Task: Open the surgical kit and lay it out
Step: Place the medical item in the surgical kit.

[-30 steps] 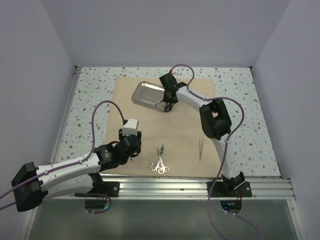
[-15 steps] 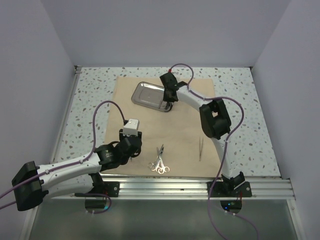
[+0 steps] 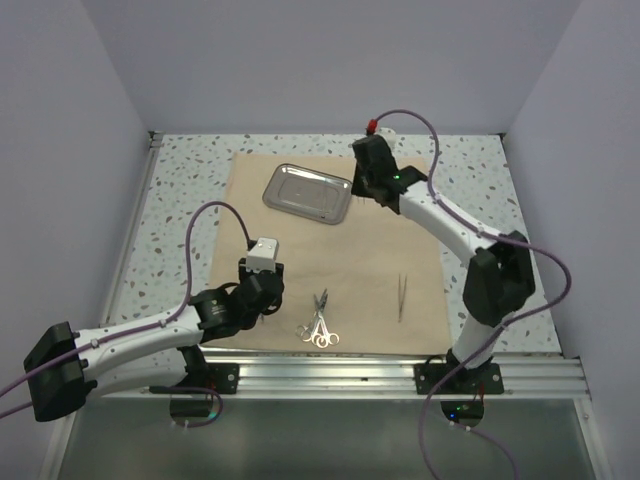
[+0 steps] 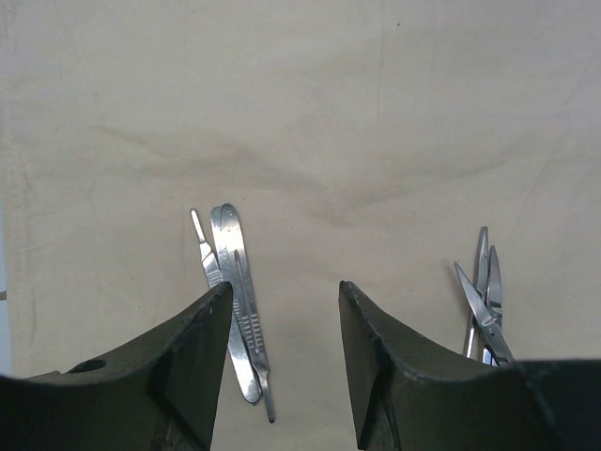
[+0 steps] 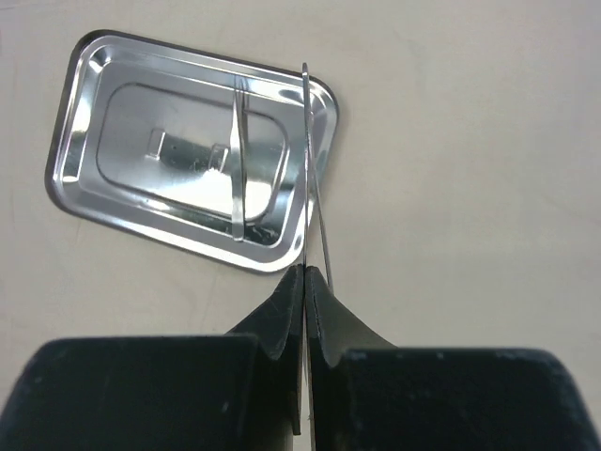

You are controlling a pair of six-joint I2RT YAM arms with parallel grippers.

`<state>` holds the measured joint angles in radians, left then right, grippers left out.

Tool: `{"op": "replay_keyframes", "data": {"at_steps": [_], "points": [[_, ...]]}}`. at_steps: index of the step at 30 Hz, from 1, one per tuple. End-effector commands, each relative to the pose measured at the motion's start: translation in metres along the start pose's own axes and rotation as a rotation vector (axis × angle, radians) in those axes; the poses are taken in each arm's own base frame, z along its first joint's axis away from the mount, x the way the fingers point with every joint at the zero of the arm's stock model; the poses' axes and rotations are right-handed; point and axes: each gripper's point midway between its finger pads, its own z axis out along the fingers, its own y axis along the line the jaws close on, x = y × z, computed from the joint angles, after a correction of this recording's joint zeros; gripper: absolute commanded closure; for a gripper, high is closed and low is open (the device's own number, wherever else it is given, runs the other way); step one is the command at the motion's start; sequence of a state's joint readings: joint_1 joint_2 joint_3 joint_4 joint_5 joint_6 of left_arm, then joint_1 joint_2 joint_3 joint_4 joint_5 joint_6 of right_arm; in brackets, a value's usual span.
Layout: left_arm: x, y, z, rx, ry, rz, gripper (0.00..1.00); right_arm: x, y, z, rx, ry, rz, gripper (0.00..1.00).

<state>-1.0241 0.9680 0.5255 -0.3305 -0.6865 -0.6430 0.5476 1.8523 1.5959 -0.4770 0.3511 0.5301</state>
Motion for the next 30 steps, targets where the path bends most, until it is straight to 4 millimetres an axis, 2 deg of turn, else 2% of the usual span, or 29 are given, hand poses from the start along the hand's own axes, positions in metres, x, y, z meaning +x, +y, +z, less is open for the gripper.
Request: {"op": "replay_keyframes", "data": {"at_steps": [1,2,4,5,7,8,10,11,13,14,15,16,18,19,23,24,25,26,27,29,30], "points": [[-0.017,-0.006,-0.001,0.000,-0.050,-0.024,0.47,-0.002,-0.022,-0.044,-0.005,-0.069,0.038,1.00],[-0.016,-0.006,-0.001,-0.002,-0.047,-0.023,0.47,0.037,-0.040,-0.040,0.028,-0.002,0.037,1.00],[-0.015,-0.006,0.001,-0.007,-0.046,-0.020,0.47,0.063,-0.054,-0.050,0.029,0.024,0.056,1.00],[-0.012,-0.006,0.003,-0.011,-0.037,-0.010,0.47,0.093,-0.066,-0.057,0.028,0.064,0.070,1.00],[-0.011,-0.007,0.004,-0.014,-0.033,-0.005,0.47,0.121,-0.078,-0.064,0.030,0.101,0.077,1.00],[-0.011,-0.007,0.006,-0.021,-0.027,0.002,0.47,0.147,-0.090,-0.072,0.036,0.130,0.089,1.00],[-0.014,-0.008,0.007,-0.030,-0.028,0.004,0.47,0.169,-0.096,-0.079,0.012,0.155,0.113,1.00],[-0.013,-0.009,0.008,-0.036,-0.023,0.010,0.47,0.194,-0.108,-0.081,0.028,0.193,0.121,1.00],[-0.019,-0.013,0.007,-0.025,-0.025,0.003,0.47,0.203,-0.111,-0.092,-0.002,0.191,0.156,1.00],[-0.020,-0.015,0.007,-0.020,-0.024,0.004,0.46,0.218,-0.120,-0.094,0.010,0.217,0.155,1.00],[-0.023,-0.018,0.006,-0.012,-0.024,0.000,0.46,0.216,-0.121,-0.101,-0.008,0.198,0.171,1.00],[-0.028,-0.021,0.006,-0.004,-0.030,-0.007,0.46,0.228,-0.128,-0.104,-0.001,0.221,0.177,1.00],[-0.033,-0.025,0.005,0.003,-0.033,-0.010,0.45,0.228,-0.123,-0.114,-0.061,0.205,0.203,1.00],[-0.041,-0.030,0.005,0.006,-0.043,-0.019,0.45,0.237,-0.124,-0.118,-0.080,0.229,0.211,1.00],[-0.060,-0.046,0.009,0.014,-0.058,-0.032,0.43,0.242,-0.123,-0.131,-0.133,0.237,0.222,1.00],[-0.065,-0.049,0.011,0.008,-0.067,-0.035,0.43,0.243,-0.121,-0.133,-0.152,0.239,0.224,0.86],[-0.071,-0.055,0.016,0.002,-0.070,-0.038,0.43,0.246,-0.118,-0.136,-0.184,0.249,0.219,0.66],[-0.074,-0.058,0.019,-0.003,-0.073,-0.039,0.43,0.246,-0.117,-0.138,-0.196,0.251,0.217,0.39],[-0.087,-0.063,0.021,-0.006,-0.101,-0.056,0.43,0.247,-0.117,-0.139,-0.201,0.253,0.213,0.29],[-0.090,-0.064,0.034,-0.040,-0.103,-0.060,0.43,0.247,-0.119,-0.141,-0.201,0.247,0.192,0.11],[-0.098,-0.067,0.039,-0.042,-0.125,-0.073,0.43,0.248,-0.120,-0.141,-0.202,0.251,0.187,0.09]]}}
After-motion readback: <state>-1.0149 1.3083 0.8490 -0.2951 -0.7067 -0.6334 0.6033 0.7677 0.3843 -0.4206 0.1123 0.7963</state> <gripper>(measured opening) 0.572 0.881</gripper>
